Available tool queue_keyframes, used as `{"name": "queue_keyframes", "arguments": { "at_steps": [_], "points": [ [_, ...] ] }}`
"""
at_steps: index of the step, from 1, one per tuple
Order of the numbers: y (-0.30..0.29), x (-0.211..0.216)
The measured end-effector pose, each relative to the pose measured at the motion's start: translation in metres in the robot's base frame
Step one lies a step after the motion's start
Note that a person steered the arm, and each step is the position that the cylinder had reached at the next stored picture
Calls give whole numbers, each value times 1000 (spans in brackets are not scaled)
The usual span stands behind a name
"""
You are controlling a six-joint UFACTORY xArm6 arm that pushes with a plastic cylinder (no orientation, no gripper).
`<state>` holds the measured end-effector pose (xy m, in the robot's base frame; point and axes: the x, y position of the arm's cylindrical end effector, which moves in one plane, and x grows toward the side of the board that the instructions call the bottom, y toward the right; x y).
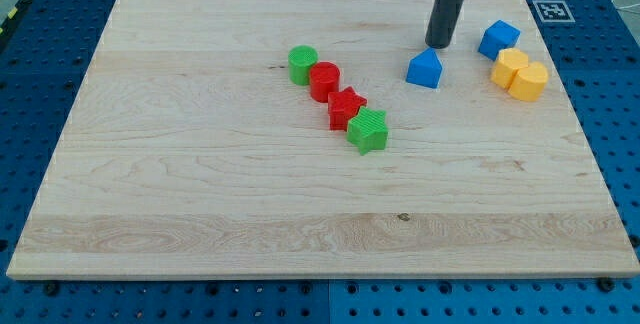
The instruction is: Move blue triangle towards down
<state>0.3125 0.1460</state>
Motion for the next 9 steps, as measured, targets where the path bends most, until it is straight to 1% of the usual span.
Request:
{"name": "queue_keyframes", "arguments": {
  "at_steps": [1, 2, 3, 5, 6, 8, 9],
  "points": [
    [-9, 19],
    [-9, 60],
    [-11, 72],
    [-43, 45],
    [-48, 53],
    [-39, 113],
    [-41, 115]
  ]
}}
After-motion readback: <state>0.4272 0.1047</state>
